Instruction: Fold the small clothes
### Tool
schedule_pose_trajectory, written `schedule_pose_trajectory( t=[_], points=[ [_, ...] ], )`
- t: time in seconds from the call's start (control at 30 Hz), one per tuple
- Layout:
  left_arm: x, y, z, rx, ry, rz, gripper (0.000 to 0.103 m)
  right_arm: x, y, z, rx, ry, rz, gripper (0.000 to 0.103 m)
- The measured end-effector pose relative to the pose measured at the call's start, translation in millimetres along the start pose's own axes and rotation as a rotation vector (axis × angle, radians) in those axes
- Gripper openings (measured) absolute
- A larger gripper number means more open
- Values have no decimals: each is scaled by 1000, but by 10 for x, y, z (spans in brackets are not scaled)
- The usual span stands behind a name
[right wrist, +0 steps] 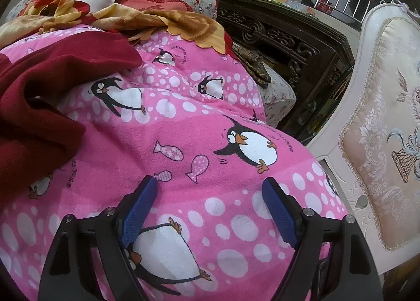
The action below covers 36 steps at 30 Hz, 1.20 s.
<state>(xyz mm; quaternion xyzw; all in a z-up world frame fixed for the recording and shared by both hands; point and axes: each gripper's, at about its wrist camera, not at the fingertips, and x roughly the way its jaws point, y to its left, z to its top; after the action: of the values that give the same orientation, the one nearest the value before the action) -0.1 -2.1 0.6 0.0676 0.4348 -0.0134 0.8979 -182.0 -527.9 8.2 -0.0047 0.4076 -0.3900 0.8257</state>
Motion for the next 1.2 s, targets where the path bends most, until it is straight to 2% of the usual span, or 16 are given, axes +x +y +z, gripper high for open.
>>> schedule_pose_trajectory(
  t=[0.2, 0.3, 0.37, 0.57, 0.67, 0.77, 0.93, 1.07, 1.2],
  points=[
    [0, 20, 21, -7, 26, -1, 103, 0, 0, 0, -1, 0, -1, 85],
    [-120, 60, 20, -26, 78, -49, 102, 0, 0, 0, -1, 0, 0, 85],
    [-272, 101, -8, -37, 84, -83, 101, 1, 5, 0, 1, 1, -4, 85],
    [-836, 56, 2, 9, -21, -92, 101, -20, 28, 11, -22, -4, -31, 85],
    [-1075, -62, -19, 63, -50, -103, 101, -76, -41, 85, -30, 39, 13, 84],
    [-1270, -185, -10, 114, -91, -117, 101, -330, -193, 173, -58, 86, 161, 82],
    [-1389, -415, -25, 135, -99, -182, 101, -1253, -599, 414, -132, -8, 238, 82],
    [-1496, -609, 5, 172, -111, -211, 101, -1994, -824, 755, -181, -55, 387, 82],
    [-1558, -727, 14, 188, -129, -226, 101, -2552, -869, 1001, -205, -122, 461, 82]
  ],
)
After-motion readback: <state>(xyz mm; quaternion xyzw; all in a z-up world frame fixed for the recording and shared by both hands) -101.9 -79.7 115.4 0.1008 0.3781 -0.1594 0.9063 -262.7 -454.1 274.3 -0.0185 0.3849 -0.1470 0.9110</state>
